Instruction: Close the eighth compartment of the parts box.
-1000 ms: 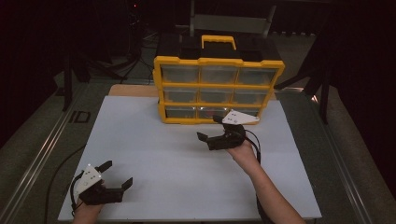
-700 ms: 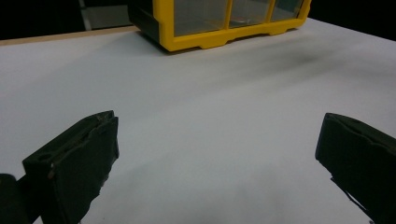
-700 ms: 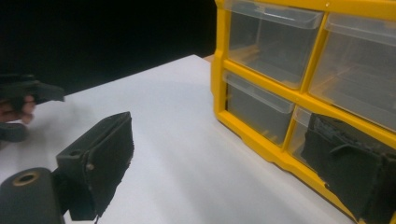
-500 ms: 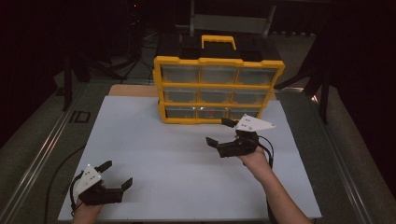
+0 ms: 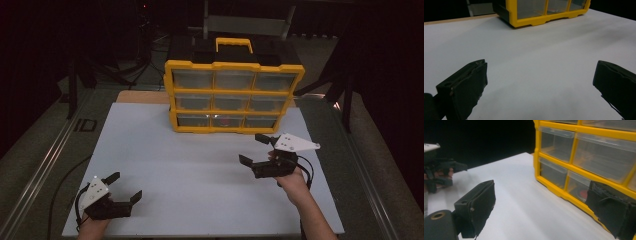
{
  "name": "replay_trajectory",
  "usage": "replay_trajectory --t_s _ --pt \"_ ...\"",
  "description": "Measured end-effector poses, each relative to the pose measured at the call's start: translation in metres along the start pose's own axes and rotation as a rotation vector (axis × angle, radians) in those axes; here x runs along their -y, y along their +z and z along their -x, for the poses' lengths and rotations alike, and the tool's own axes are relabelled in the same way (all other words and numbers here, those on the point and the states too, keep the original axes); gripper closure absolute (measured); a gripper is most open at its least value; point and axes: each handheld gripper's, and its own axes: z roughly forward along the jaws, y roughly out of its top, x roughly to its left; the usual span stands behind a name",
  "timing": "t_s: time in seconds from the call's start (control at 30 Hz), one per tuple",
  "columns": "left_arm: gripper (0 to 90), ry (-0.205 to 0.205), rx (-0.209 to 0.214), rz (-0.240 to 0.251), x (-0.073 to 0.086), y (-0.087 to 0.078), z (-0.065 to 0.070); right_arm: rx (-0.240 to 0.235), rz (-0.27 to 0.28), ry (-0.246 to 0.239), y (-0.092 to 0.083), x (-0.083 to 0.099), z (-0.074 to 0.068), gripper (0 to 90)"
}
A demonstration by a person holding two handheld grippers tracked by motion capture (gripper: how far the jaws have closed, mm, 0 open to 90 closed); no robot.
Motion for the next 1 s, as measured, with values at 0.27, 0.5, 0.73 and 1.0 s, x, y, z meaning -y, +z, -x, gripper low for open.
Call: replay_trajectory --t_s 0.27,0.5,0.73,1.0 --pt "0.2 0.005 0.006 0.004 0.000 -0.001 0.000 0.027 0.016 -0.007 -0.022 0.011 0.004 8.4" --pt "0.2 0.005 0.011 0.009 0.000 -0.001 0.001 0.055 0.021 -0.023 -0.038 0.025 0.006 8.4" --pt "0.3 0.011 0.019 0.012 -0.001 -0.001 0.002 0.072 0.018 -0.016 -0.048 0.041 0.008 8.4" --pt "0.3 0.011 0.023 0.016 -0.001 -0.001 0.002 0.088 0.022 -0.011 -0.057 0.069 0.010 8.4"
